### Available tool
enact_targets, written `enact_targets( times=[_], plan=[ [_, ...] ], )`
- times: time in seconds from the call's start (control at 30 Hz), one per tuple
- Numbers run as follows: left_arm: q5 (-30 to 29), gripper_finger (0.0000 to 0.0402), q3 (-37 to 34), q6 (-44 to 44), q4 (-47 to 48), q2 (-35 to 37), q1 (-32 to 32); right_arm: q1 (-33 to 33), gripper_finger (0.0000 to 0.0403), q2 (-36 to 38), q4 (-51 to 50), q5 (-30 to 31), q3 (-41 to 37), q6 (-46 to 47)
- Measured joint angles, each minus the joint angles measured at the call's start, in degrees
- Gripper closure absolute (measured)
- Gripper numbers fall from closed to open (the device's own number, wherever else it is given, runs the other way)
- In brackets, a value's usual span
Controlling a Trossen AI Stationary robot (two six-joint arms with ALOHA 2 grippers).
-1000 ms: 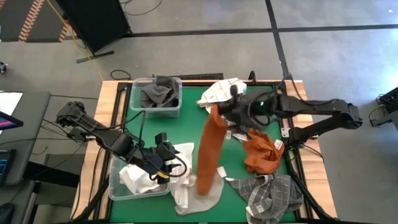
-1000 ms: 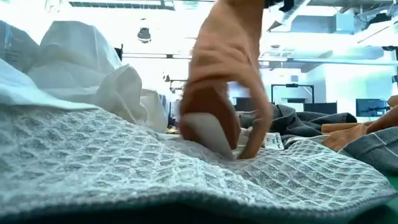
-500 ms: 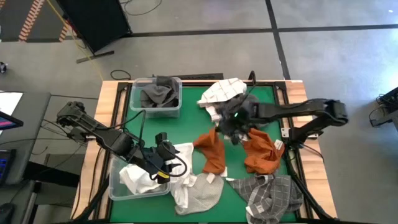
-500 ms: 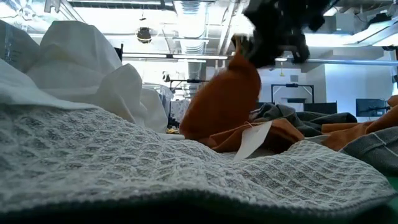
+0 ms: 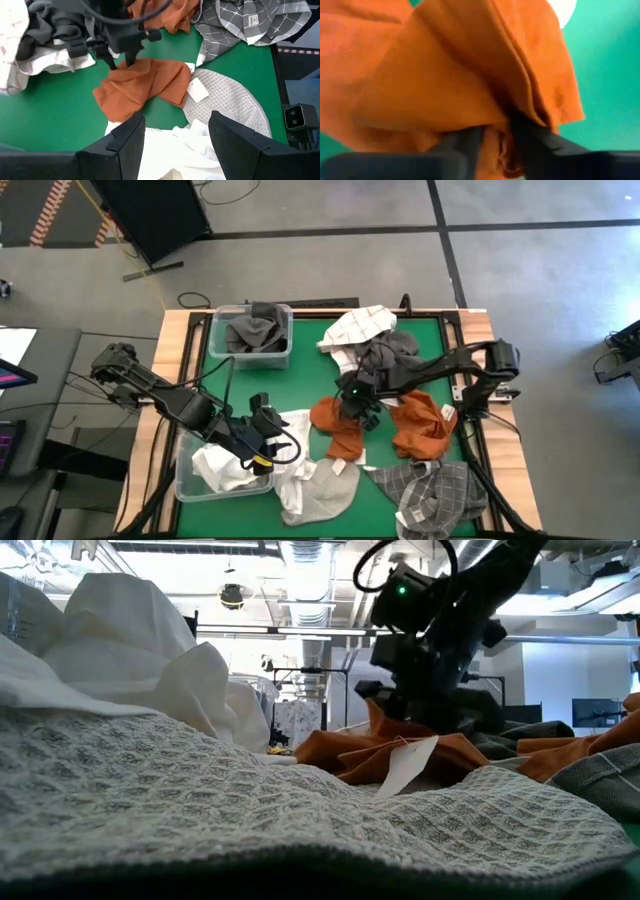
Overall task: Sort towels by color in basket
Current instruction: Put the brown towel into the top transparent bin
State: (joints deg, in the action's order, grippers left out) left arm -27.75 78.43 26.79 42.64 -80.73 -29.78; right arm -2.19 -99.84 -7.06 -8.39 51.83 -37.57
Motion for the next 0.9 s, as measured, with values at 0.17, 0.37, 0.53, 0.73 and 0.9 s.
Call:
enact_targets(
  times=[0.17, 0.37, 0.53, 0.73, 0.9],
  plan=[
    [-0.02, 0.0193, 0.0, -0.02, 0.09, 0.0, -0.01, 1.86, 0.0096, -0.69, 3.83, 0.4, 0.02, 1.86],
    [-0.02, 0.0193, 0.0, 0.0, 0.06, 0.0, -0.01, 3.04, 0.001, 1.43, 3.16, 1.21, 0.83, 5.09],
    [-0.02, 0.0193, 0.0, 0.06, 0.01, 0.0, 0.0, 3.95, 0.0034, 4.18, -0.43, 0.83, 2.1, 5.28],
    [-0.02, 0.0193, 0.0, 0.31, 0.1, 0.0, 0.0, 6.24, 0.0042, 4.51, -0.9, -7.38, 2.29, 7.97],
    [-0.02, 0.0193, 0.0, 0.37, 0.16, 0.0, 0.0, 7.85, 0.004, -1.52, -0.82, -6.99, 2.22, 9.05]
  ],
)
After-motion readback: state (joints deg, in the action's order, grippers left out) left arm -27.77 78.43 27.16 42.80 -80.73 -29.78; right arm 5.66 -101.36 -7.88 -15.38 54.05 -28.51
